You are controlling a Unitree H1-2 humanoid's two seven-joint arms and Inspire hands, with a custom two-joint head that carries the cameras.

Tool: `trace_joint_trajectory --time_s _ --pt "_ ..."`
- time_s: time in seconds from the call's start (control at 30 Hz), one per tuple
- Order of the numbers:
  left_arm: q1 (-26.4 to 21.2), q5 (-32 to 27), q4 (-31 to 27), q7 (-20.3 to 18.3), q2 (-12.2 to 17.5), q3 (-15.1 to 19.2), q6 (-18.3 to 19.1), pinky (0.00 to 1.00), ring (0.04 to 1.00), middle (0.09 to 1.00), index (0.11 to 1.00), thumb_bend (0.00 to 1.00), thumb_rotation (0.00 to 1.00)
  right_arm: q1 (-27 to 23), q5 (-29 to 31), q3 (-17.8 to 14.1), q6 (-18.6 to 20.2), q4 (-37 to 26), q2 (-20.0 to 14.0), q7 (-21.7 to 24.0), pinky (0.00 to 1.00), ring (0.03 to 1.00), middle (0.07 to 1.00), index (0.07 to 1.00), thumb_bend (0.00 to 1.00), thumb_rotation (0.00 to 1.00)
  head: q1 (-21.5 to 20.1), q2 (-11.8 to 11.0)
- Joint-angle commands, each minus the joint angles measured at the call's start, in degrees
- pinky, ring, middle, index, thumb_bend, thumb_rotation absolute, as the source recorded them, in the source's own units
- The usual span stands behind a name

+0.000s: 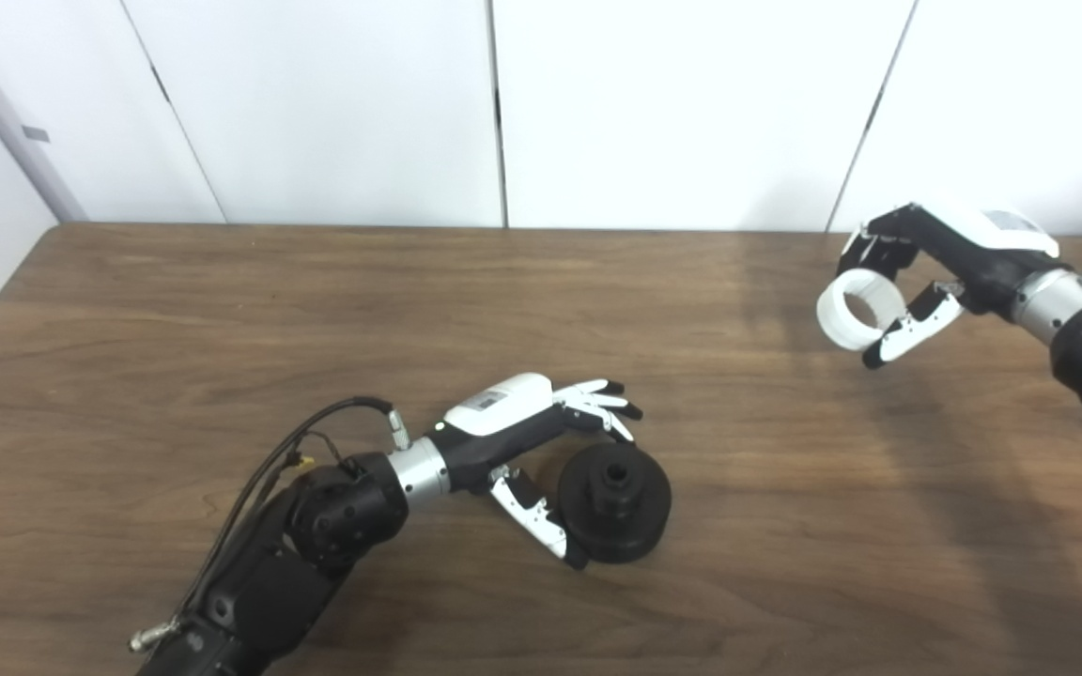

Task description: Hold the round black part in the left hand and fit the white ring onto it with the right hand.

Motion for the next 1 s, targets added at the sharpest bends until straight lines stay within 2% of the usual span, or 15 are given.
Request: trace_joint_trajectory --time_s 0.0,0.2,0.57,0.7,0.97 --pt "0.44 2.00 2.77 -2.96 0.36 -1.49 2.76 0.82 0.983 0.896 0.489 0.52 0.07 -2.11 -0.19 -1.15 -0.95 -2.72 -1.68 -0.03 0.64 0.564 0.470 0.498 0.53 0.00 0.05 0.06" --pt "0.11 2.69 4.12 -1.83 -0.03 -1.72 1.47 0.80 0.967 0.885 0.489 0.52 0.07 -1.63 1.52 -1.46 -0.09 -7.53 -0.45 2.26 0.64 0.556 0.469 0.499 0.53 0.00 -0.14 0.08" --pt "-0.41 3.21 4.69 -1.76 -0.36 -2.29 2.08 0.79 0.974 0.890 0.489 0.52 0.07 -1.77 2.34 -0.86 2.28 -15.78 1.36 7.87 0.61 0.558 0.486 0.481 0.53 0.00 -0.36 0.40" --pt "-0.50 3.29 4.72 -1.71 -0.50 -2.44 2.36 0.79 0.972 0.890 0.489 0.52 0.07 -1.94 2.67 -0.32 2.03 -17.70 1.99 9.26 0.65 0.559 0.498 0.470 0.53 0.00 -0.42 0.62" --pt "-0.65 4.96 5.28 -0.85 -0.80 -3.17 2.64 0.80 0.969 0.889 0.490 0.52 0.07 -2.63 3.07 1.77 1.23 -20.34 3.80 11.44 0.68 0.554 0.484 0.481 0.53 0.00 -0.36 0.86"
